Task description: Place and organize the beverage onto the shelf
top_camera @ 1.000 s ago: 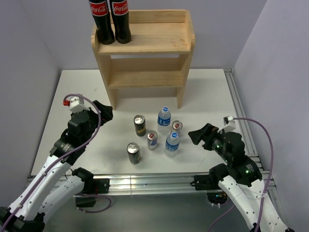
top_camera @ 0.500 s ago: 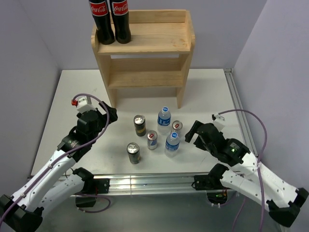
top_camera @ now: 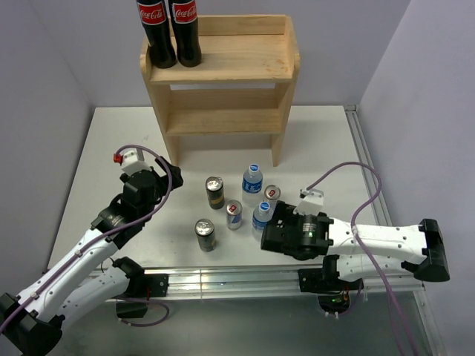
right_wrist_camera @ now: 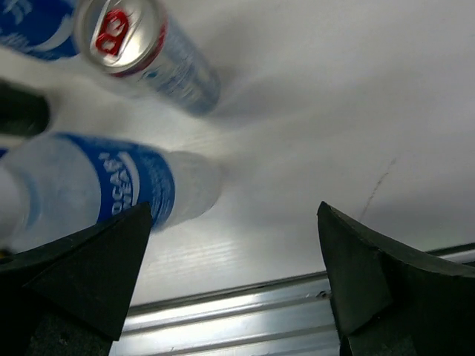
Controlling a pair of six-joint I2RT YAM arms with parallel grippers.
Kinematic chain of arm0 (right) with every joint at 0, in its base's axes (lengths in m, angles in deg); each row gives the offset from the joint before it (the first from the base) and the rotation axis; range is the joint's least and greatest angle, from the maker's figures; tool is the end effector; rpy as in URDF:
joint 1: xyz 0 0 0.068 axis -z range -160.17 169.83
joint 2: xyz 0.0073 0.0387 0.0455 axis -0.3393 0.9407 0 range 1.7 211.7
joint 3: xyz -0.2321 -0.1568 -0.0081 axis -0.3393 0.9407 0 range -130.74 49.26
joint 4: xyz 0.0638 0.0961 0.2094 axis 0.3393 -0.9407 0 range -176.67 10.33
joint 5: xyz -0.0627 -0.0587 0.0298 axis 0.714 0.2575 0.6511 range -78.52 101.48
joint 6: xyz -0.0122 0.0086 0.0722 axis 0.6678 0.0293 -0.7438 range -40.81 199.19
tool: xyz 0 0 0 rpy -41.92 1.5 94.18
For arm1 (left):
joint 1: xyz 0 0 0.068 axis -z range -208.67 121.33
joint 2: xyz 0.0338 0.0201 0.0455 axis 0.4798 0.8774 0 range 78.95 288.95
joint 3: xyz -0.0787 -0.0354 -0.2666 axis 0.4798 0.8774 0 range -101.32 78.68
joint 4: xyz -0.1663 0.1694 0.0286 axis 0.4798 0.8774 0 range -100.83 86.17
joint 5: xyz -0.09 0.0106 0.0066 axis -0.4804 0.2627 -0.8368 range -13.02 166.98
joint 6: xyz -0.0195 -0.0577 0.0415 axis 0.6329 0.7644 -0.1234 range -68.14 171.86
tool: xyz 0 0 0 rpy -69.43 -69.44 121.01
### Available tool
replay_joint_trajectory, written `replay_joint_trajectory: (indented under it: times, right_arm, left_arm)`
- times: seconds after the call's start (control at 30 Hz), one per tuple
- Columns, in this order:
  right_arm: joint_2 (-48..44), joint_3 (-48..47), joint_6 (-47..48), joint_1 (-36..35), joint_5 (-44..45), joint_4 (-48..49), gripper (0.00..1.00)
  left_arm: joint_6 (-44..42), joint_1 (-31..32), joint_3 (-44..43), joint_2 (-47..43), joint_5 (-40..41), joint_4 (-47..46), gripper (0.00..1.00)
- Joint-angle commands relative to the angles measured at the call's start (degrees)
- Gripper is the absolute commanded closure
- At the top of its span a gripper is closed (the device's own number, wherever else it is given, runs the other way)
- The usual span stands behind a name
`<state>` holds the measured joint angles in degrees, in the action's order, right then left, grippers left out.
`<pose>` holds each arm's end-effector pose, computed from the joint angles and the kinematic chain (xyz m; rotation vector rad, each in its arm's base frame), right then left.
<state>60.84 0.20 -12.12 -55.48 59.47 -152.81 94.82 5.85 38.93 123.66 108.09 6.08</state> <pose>0.0753 0.1066 0.2526 0.3794 2.2663 0.0159 0.1580 -0.0700 0.2981 -0.4915 1.8501 -0.3874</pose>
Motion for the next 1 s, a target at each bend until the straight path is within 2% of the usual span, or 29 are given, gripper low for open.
replay_joint_trajectory:
  times: [0.0, 0.07, 0.3, 0.43, 0.57, 0.67, 0.77, 0.8, 0.83, 0.9, 0.93, 0.97]
  right_arm:
    - [-2.7, -0.4, -14.4, -7.8, 4.7, -9.6, 0.0]
    - [-3.3, 0.1, -16.2, -11.9, 5.0, -9.6, 0.0]
    - [0.6, 0.8, -19.6, -15.9, 3.2, -9.6, 0.0]
    - [4.5, -1.5, -20.3, -21.3, 5.6, -9.5, 0.0]
    - [8.9, -2.4, -21.0, -21.9, 10.3, -7.4, 0.0]
    - [8.1, -0.3, -10.2, -21.3, 13.6, 4.4, 0.0]
    - [5.6, 3.9, 2.2, -16.4, 12.7, 17.7, 0.0]
    - [3.1, 5.7, 10.1, -14.9, 11.1, 22.0, 0.0]
    - [1.8, 7.6, 13.9, -13.3, 10.0, 31.3, 0.0]
    - [-1.8, 13.6, 22.8, -8.8, 5.9, 40.2, 0.0]
    - [-2.4, 15.0, 24.0, -7.7, 4.7, 45.1, 0.0]
    - [-2.4, 16.6, 24.7, -6.5, 4.1, 46.2, 0.0]
  left_arm:
    - [0.2, 1.2, -1.7, 0.2, 2.2, -1.7, 0.04]
    - [0.0, 1.7, -1.8, -0.1, 3.2, -1.3, 0.04]
    - [-0.1, 2.2, -0.6, -0.9, 3.3, -1.7, 0.04]
    - [-0.1, 2.5, 0.2, -1.5, 3.7, -2.4, 0.04]
    - [0.5, 2.8, 1.9, -2.6, 4.2, -4.2, 0.03]
    - [0.4, 3.1, 2.8, -3.2, 4.7, -5.0, 0.03]
    - [-0.4, 3.2, 3.0, -3.3, 5.4, -5.0, 0.02]
    - [-0.5, 3.2, 3.0, -3.3, 5.6, -4.8, 0.02]
    - [-0.5, 3.2, 3.0, -3.4, 5.7, -4.8, 0.02]
    - [-0.5, 3.2, 3.4, -3.7, 5.6, -5.3, 0.02]
    - [-0.5, 3.3, 3.6, -3.8, 5.6, -5.4, 0.02]
    - [-0.7, 3.3, 3.8, -4.0, 5.6, -5.6, 0.02]
